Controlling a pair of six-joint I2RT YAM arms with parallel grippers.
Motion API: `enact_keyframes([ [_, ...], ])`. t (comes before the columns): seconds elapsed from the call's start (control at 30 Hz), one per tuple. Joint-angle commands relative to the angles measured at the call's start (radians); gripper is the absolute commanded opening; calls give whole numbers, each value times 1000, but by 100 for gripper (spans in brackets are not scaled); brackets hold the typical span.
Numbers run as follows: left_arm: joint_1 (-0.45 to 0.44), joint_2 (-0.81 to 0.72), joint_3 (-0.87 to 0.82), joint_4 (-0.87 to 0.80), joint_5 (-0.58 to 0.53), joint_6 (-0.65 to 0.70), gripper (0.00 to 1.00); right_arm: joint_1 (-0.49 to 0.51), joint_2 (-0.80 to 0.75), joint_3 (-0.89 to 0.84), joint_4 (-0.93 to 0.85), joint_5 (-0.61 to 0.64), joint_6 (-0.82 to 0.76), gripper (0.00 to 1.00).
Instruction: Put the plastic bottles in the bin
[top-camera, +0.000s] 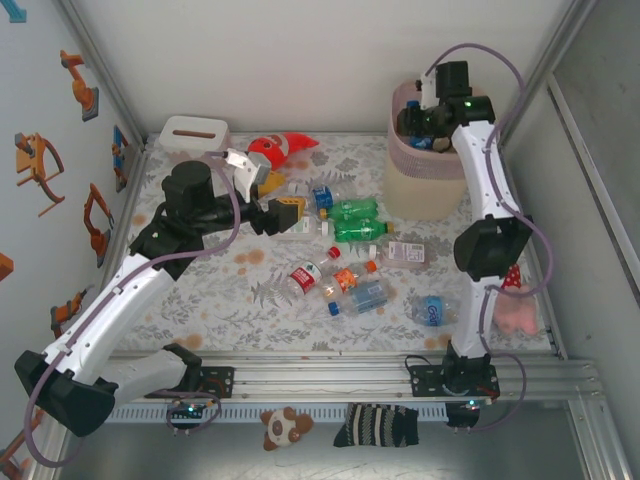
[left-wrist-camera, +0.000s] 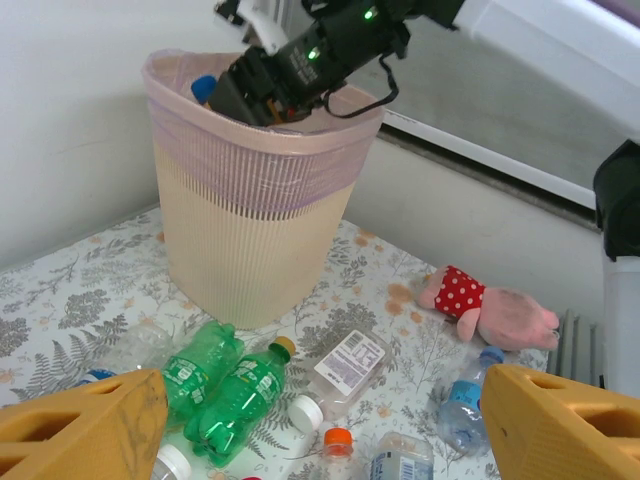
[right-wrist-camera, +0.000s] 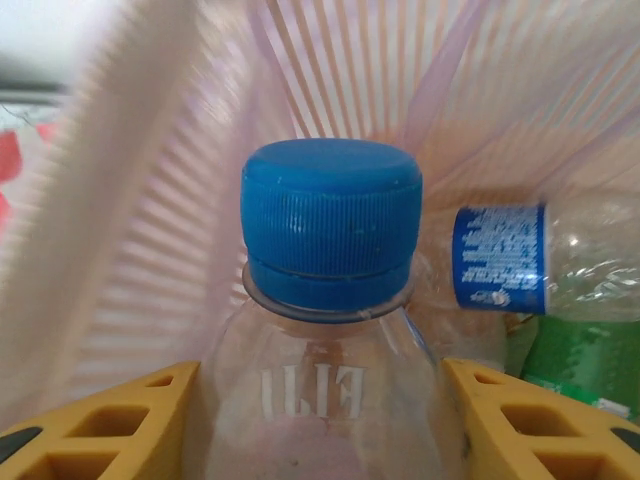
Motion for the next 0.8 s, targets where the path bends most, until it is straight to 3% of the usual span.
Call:
enact_keyframes([
  [0.0, 1, 5, -10, -17, -7, 3, 81, -13, 42, 28, -46, -9, 7, 46],
  [0.4, 2, 25, 12, -64, -13, 14, 81, -41, 202, 8, -84, -76, 31, 51],
  [0.77, 1, 37, 50, -173, -39, 60, 81, -52, 156, 15, -89, -98, 53, 71],
])
